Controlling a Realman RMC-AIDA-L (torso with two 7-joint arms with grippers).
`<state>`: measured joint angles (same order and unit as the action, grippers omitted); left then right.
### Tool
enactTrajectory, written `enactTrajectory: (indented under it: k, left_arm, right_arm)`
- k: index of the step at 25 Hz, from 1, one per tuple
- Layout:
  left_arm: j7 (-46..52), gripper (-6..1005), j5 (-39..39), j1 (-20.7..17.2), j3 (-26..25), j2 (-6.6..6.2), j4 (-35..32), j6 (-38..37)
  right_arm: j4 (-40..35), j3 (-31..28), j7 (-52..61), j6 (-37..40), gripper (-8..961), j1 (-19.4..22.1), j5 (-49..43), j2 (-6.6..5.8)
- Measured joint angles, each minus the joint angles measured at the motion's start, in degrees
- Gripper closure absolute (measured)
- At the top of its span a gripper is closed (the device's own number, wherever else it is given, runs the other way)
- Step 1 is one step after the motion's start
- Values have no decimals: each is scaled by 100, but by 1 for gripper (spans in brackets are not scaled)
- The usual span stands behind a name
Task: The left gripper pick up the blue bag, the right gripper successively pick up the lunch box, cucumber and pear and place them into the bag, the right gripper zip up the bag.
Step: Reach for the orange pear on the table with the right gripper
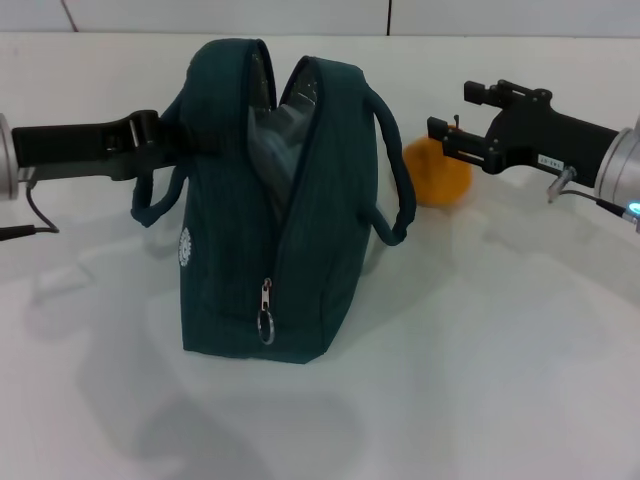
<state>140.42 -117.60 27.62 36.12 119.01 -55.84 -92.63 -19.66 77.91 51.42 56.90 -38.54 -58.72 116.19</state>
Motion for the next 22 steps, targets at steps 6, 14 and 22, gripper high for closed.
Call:
enactTrajectory:
  k: [6,14,22]
  left_arm:
    - [-17,915,-1,16,0,0,62,0]
    - [-20,915,-1,15,0,0,64,0]
    - [-23,914,0,15,0,-1,64,-8]
  right_arm:
    - [38,11,-1,-107,272,-37,45,0]
    - [76,23,31,-123,444,-67,45,0]
    - [304,23,15,-143,762,-247,7,0]
